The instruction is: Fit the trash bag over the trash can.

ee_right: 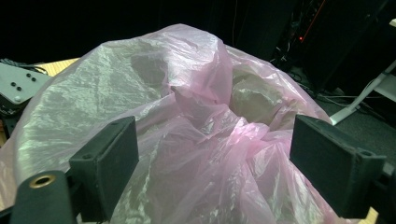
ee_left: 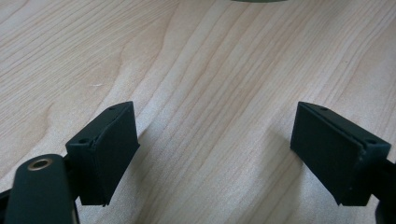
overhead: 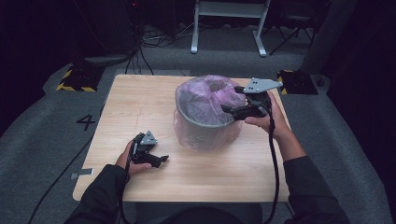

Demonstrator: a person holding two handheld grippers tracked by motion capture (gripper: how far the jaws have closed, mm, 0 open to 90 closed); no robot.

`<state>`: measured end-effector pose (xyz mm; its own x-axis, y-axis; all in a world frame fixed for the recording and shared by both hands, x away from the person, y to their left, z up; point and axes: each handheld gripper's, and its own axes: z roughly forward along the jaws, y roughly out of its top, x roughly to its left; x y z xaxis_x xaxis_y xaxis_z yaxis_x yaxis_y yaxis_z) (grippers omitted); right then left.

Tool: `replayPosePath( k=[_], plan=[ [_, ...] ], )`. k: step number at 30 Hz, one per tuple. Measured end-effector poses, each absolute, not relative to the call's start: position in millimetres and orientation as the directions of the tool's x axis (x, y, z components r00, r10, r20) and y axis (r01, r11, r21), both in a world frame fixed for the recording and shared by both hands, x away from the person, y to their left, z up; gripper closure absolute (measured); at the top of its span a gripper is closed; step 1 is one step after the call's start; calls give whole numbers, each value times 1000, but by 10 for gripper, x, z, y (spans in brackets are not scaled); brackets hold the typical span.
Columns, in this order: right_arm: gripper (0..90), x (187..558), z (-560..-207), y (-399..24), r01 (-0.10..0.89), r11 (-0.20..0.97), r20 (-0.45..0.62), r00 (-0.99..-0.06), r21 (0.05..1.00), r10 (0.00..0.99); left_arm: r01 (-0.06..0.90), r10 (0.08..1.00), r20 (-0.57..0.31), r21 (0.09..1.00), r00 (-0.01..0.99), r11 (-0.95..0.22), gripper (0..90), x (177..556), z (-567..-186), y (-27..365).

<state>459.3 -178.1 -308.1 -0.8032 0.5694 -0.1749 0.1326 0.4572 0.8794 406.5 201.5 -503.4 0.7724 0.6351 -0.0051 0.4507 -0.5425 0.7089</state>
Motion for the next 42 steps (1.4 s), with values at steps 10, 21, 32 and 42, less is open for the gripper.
replayPosePath(
  k=[10,21,32,42],
  plan=[
    [161,4506,-3108,-1839,125,472,-189,-804,873,563,452,636,-7,710,771,-540,148,4063,-5035,2013],
    [161,4411,-3132,-1898,118,504,-212,-807,856,551,452,636,-8,710,772,-540,148,4063,-5035,2014],
    [161,4299,-3165,-1997,110,529,-242,-799,842,551,452,636,-7,709,772,-541,148,4064,-5035,2014],
    [161,4189,-3238,-2076,100,559,-279,-786,823,552,453,636,-8,710,771,-540,148,4063,-5035,2013]
  ],
)
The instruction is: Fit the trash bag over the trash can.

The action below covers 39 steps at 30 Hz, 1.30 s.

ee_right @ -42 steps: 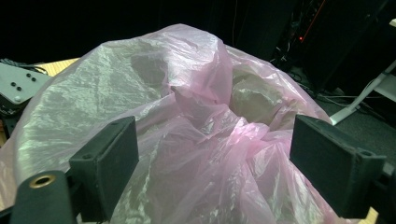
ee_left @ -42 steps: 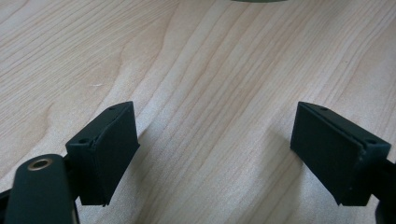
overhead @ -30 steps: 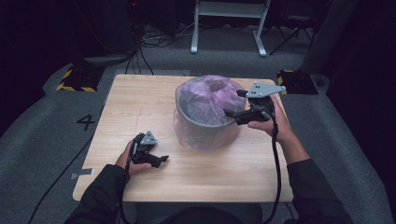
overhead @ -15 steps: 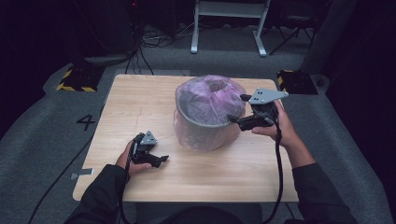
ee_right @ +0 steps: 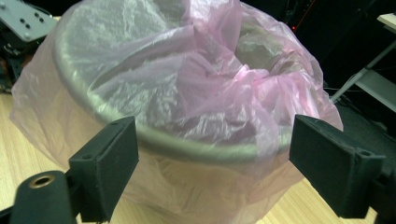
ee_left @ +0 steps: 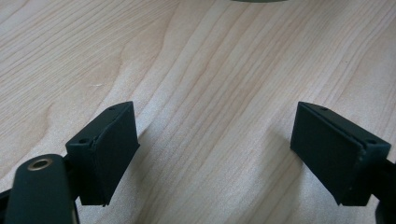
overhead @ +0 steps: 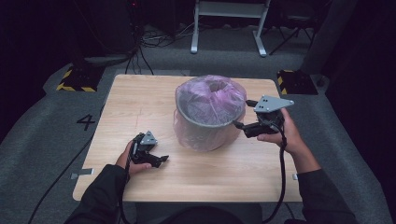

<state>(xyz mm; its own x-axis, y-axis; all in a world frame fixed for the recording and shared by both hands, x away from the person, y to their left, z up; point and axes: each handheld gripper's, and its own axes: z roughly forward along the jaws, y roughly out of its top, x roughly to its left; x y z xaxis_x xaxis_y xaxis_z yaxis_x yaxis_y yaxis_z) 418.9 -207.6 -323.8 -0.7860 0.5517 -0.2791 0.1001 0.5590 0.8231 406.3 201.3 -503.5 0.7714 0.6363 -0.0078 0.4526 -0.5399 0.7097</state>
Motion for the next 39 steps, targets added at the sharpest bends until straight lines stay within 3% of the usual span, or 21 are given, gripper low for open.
replayPosePath(
  k=[39],
  plan=[
    [165,4158,-3849,-2272,211,642,-288,-762,737,581,451,636,-6,709,772,-542,148,4064,-5034,2014]
  ],
)
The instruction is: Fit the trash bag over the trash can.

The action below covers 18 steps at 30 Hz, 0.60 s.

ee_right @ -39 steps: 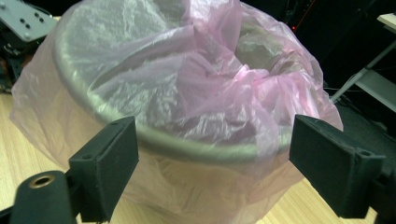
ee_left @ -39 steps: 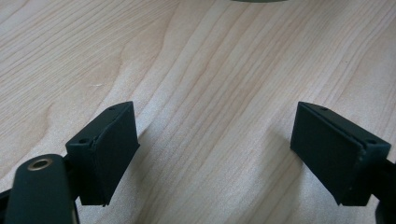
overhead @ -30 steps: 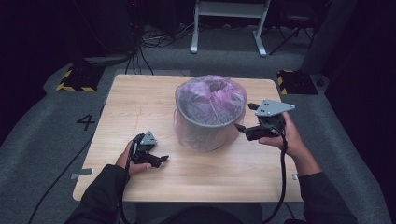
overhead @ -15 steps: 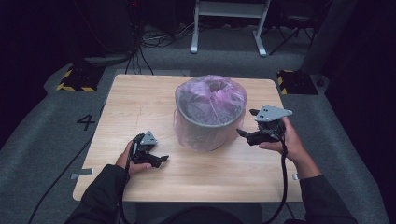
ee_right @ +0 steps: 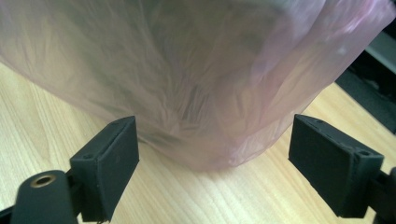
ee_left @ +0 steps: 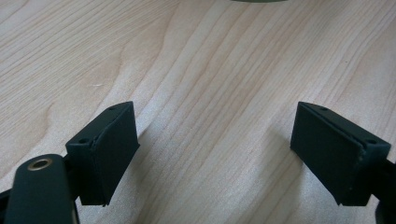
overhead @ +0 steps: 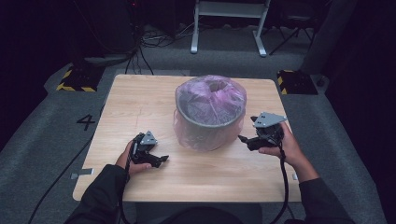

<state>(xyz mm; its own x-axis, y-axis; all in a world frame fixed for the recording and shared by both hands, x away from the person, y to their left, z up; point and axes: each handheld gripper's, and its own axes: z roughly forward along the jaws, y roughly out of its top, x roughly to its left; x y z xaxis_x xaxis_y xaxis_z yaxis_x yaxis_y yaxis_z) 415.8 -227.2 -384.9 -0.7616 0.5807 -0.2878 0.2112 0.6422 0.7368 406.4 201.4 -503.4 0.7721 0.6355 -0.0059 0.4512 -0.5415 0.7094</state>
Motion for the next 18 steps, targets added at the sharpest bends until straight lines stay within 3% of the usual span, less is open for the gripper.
replayPosePath(
  k=[18],
  plan=[
    [165,4173,-4217,-2371,290,661,-246,-766,692,594,451,635,-5,709,772,-542,148,4064,-5034,2015]
  ],
)
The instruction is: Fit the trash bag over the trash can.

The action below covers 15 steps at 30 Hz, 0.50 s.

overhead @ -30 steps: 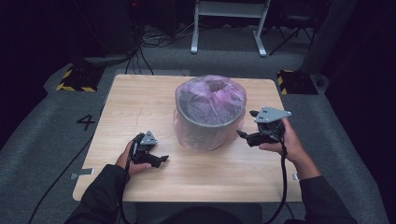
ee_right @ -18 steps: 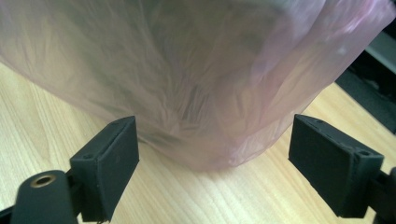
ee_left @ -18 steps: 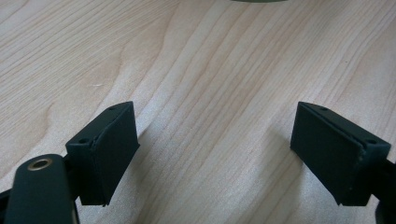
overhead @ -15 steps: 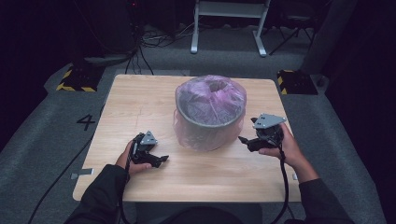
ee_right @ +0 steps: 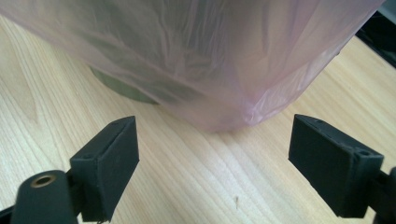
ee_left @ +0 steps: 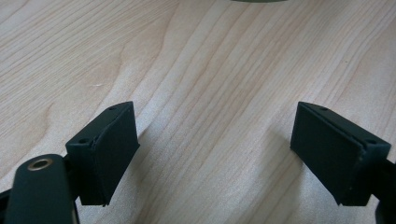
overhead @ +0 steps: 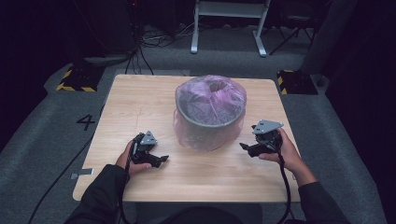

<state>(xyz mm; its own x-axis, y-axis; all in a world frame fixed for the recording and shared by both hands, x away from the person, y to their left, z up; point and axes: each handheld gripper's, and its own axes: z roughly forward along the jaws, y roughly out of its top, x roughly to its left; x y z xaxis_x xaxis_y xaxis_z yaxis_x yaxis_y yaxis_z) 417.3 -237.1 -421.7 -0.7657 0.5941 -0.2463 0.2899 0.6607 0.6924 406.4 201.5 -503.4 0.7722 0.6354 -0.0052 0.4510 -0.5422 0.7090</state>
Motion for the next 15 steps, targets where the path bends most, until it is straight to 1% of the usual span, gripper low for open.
replayPosePath(
  k=[15],
  plan=[
    [165,4167,-4459,-2489,342,669,-226,-759,660,611,453,637,-8,710,771,-540,148,4063,-5035,2013]
  ],
)
